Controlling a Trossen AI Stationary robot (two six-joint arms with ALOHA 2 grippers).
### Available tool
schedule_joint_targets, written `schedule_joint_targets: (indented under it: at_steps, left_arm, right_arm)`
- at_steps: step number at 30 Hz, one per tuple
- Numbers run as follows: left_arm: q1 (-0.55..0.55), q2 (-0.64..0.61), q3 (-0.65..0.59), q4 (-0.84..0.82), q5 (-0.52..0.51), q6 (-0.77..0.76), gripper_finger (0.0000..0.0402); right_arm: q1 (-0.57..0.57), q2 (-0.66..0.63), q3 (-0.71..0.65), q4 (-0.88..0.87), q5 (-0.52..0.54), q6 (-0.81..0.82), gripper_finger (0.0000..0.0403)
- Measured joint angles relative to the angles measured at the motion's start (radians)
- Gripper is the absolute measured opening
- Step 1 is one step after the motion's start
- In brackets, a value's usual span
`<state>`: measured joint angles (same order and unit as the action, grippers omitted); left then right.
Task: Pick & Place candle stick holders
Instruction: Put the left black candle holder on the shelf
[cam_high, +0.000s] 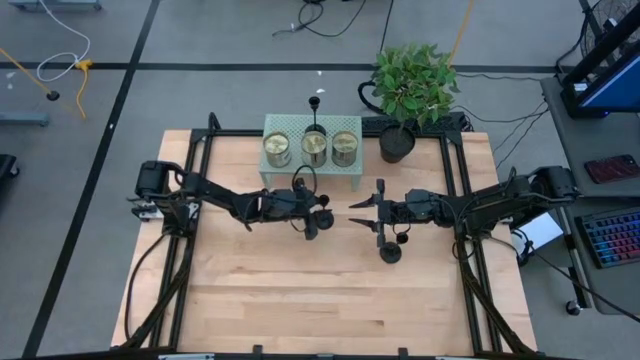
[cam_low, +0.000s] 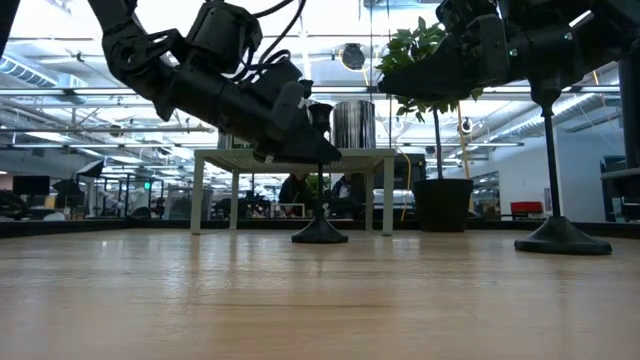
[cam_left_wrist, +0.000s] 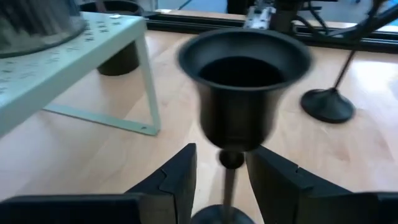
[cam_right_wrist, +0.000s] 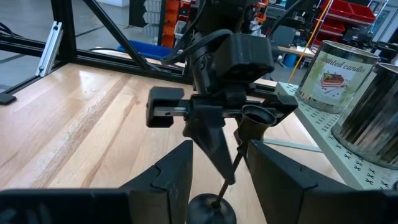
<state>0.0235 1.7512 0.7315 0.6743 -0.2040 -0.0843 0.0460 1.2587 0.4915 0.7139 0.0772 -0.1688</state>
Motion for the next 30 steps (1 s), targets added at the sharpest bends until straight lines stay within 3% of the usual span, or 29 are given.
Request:
schedule_joint_targets:
  at_steps: [4,10,16,21,26,30]
  left_arm:
    - [0.004,0.0,0.0,0.011,-0.008,0.0,0.0109]
    - [0.006,0.0,0.0,0.008,-0.008,-0.003,0.0015]
    - [-0.019,0.0,0.0,0.009,0.003,-0.064,0.0019]
    - [-0.062,-0.037,0.0,0.052,0.105,-0.135,0.0015]
    - [-0.08,-0.191,0.001,0.011,0.15,-0.156,0.0012]
    - [-0.075,-0.358,0.001,-0.096,0.126,-0.103,0.0012]
  right_arm:
    - [0.0,0.0,0.0,0.0,0.0,0.0,0.0146]
    - [0.0,0.0,0.0,0.0,0.0,0.0,0.0146]
    - [0.0,0.0,0.0,0.0,0.0,0.0,0.0146]
    - [0.0,0.0,0.0,0.0,0.0,0.0,0.0146]
    - [0.0,0.0,0.0,-0.005,0.0,0.0,0.0146]
    - [0.0,0.0,0.0,-0.007,0.0,0.0,0.0146]
